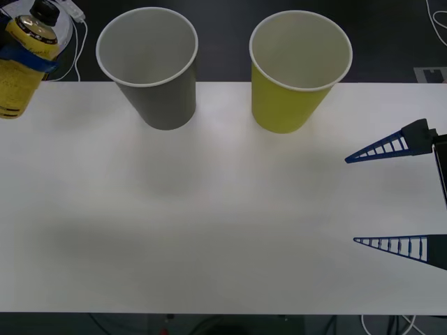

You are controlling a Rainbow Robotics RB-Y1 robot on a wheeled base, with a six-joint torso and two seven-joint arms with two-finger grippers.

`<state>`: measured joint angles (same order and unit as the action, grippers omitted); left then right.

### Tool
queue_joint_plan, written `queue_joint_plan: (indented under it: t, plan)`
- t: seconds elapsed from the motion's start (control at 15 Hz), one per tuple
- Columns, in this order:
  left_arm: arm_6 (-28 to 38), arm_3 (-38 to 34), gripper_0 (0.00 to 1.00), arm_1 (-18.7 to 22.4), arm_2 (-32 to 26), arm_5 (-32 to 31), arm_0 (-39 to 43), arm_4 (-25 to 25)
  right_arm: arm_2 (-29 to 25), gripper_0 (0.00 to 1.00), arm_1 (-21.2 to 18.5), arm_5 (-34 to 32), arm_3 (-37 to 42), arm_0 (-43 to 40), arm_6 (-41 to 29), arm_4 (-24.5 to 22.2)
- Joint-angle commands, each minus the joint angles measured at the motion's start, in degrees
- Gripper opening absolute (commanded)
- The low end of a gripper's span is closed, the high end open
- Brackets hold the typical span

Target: Put the can into the green bin and the plastic bottle into the gray bin

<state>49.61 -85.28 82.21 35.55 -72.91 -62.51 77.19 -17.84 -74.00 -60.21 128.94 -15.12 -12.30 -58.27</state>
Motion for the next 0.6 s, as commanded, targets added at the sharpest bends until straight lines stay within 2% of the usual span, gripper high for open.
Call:
queue_joint_plan:
  t: [0.07,0.4,0.6]
  plan:
    - [-0.83,3.45,0.00,-0.20,7.26,-2.32,-7.98,-1.60,0.00,1.00,0.00,0.00,0.00,0.00,0.00,0.00]
    - [-3.03,11.98,0.00,-4.69,19.03,-5.13,-22.57,-3.36,0.00,1.00,0.00,0.00,0.00,0.00,0.00,0.00]
    - [-4.00,16.55,0.00,-8.47,21.58,-5.57,-27.05,-3.09,0.00,1.00,0.00,0.00,0.00,0.00,0.00,0.00]
